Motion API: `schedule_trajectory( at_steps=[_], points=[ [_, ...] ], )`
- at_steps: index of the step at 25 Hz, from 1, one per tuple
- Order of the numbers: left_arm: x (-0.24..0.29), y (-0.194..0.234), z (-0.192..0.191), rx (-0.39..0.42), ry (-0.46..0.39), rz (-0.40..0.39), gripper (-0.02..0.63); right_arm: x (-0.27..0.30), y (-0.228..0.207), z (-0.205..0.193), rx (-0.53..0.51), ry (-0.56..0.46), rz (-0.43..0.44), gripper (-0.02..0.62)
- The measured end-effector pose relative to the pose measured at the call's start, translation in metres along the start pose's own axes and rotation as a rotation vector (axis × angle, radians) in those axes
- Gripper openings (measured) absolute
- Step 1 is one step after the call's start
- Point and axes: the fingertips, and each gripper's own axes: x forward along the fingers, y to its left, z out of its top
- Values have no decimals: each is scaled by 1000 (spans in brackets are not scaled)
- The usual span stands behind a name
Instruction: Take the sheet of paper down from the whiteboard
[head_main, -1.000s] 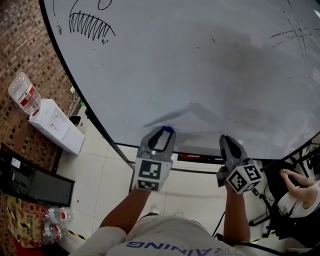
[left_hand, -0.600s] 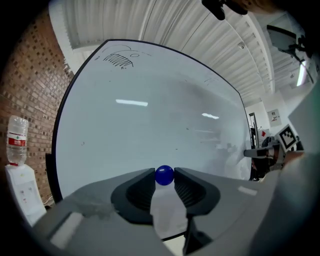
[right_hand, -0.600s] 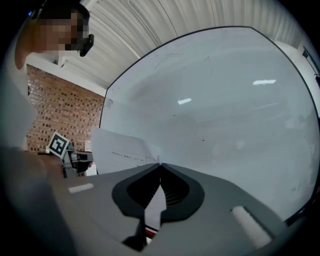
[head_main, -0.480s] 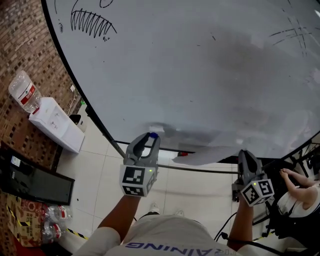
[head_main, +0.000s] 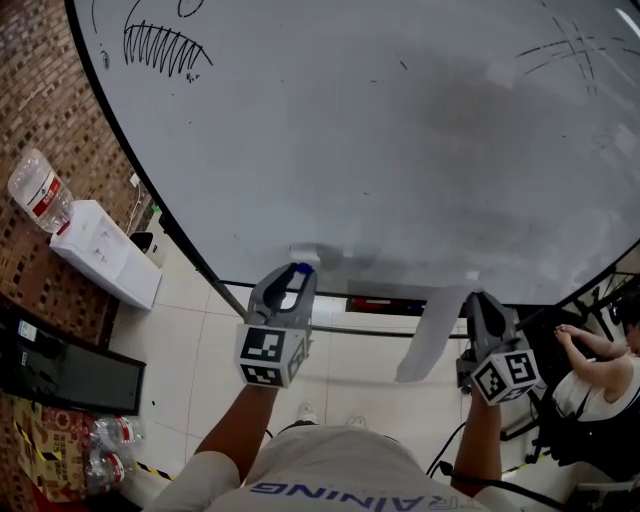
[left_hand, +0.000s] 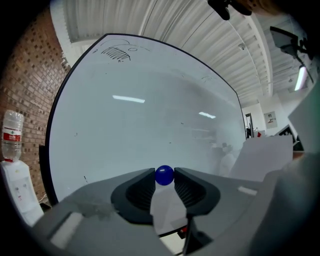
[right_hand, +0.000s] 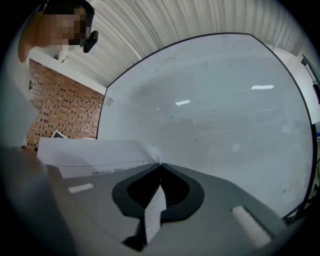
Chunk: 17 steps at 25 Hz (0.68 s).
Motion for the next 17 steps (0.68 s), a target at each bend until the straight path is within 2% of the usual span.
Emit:
schedule_trajectory(
  at_steps=[17],
  points=[
    [-5, -10, -6, -22, 18, -36, 129, -3, 10, -5, -29, 26, 4, 8]
  ],
)
